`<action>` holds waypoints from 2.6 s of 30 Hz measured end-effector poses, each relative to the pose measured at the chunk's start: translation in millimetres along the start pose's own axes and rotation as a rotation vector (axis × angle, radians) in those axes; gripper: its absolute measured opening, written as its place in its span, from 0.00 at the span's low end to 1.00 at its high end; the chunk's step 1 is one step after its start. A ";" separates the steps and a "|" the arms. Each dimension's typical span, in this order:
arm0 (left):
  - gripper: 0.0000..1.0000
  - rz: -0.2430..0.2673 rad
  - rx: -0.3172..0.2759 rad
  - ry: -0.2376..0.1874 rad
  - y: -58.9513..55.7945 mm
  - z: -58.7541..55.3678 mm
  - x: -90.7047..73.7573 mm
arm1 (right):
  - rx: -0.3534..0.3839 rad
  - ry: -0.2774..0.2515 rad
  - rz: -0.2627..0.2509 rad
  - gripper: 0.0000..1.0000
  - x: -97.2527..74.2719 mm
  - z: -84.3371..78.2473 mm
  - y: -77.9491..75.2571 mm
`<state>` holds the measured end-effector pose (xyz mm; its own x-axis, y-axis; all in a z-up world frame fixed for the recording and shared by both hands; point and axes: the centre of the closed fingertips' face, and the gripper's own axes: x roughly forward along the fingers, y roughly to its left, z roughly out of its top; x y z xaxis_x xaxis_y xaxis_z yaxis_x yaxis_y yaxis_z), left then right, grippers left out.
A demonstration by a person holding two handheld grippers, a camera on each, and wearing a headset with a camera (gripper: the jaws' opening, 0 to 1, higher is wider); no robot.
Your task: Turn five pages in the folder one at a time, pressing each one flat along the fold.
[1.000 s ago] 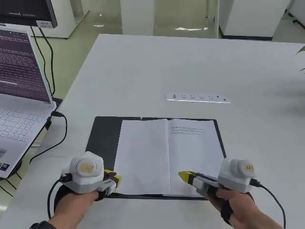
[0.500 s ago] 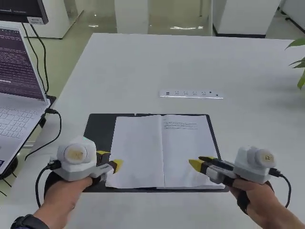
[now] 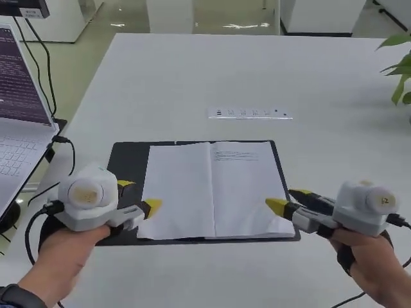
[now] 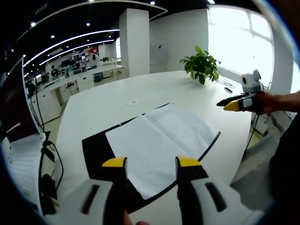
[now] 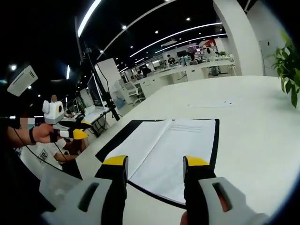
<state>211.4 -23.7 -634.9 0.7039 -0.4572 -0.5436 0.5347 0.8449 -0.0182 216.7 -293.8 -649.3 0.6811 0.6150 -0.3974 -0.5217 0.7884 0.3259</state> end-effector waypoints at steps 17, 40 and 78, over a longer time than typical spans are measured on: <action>0.56 0.027 -0.051 -0.040 5.4 0.4 -44.1 | -0.026 -0.007 -0.046 0.61 -42.6 -2.9 -5.3; 0.69 0.061 -0.133 -0.012 -1.8 -16.3 -60.0 | -0.027 0.023 -0.025 0.70 -49.2 -14.7 6.9; 0.70 -0.122 -0.011 0.004 -62.2 37.2 22.4 | 0.015 0.038 -0.050 0.70 -82.1 -35.9 -10.9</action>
<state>211.3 -96.9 -614.7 0.6319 -0.5559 -0.5402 0.6111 0.7860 -0.0940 148.1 -352.3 -651.0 0.6863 0.5748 -0.4457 -0.4796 0.8183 0.3169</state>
